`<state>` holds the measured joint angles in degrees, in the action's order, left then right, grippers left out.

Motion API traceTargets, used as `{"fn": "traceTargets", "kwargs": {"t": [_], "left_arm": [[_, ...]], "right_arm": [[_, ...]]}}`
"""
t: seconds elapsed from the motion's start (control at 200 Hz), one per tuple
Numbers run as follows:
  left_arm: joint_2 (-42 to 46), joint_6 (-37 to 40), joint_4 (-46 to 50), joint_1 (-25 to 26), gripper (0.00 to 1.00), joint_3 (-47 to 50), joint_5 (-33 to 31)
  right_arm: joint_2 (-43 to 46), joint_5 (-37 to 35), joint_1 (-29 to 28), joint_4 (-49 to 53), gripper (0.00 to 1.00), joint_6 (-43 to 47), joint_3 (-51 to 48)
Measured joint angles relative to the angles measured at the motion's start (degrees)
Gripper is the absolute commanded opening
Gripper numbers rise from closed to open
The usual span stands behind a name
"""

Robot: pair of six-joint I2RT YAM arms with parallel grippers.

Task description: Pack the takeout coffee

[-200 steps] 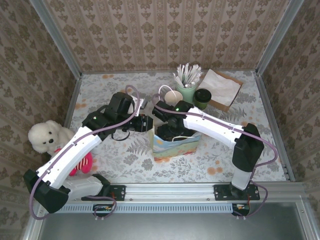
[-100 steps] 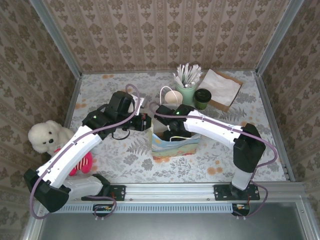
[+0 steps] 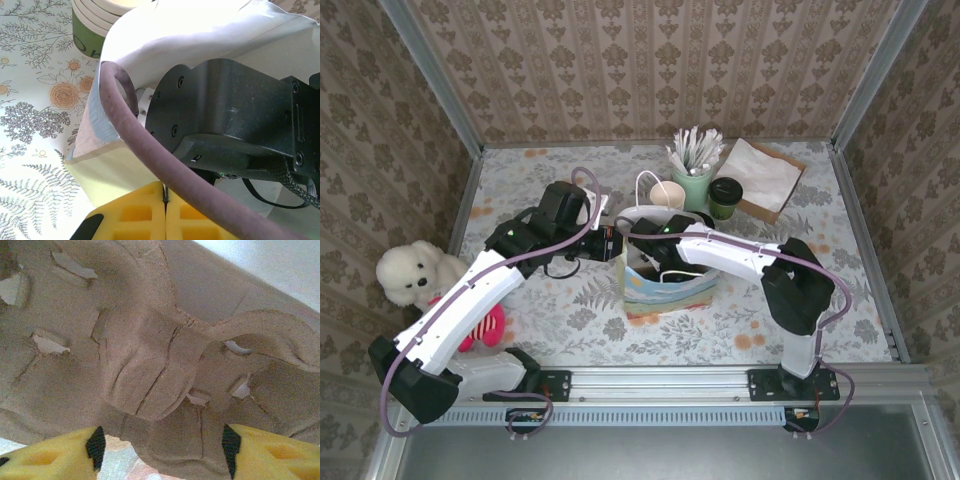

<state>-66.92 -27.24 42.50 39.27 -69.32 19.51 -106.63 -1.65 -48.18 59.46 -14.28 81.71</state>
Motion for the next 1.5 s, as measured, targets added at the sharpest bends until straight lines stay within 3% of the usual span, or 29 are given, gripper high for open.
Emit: {"fn": "traceTargets", "kwargs": {"t": [0.275, 0.665, 0.83, 1.305, 1.5], "left_arm": [[-0.52, 0.02, 0.48, 0.0, 0.06, -0.59, -0.02], [-0.96, 1.44, 1.27, -0.94, 0.08, -1.4, -1.27], [-0.96, 2.23, 1.44, -1.38, 0.08, -1.66, -1.95], [-0.98, 3.98, 4.35, -1.86, 0.09, -2.84, -4.15], [-0.98, 4.83, 4.63, -1.86, 0.03, -3.04, -4.61]], "right_arm": [[5.55, 2.71, 0.7, -2.47, 0.75, 9.31, 0.07], [6.36, 5.62, 3.5, -2.12, 0.67, 26.16, -0.68], [6.12, 6.14, 4.66, -0.42, 0.57, 32.52, -0.7], [2.36, 4.59, 4.59, 2.19, 0.08, 43.52, 0.68], [5.03, 3.48, 3.87, 2.47, 0.02, 49.11, 0.79]]}}
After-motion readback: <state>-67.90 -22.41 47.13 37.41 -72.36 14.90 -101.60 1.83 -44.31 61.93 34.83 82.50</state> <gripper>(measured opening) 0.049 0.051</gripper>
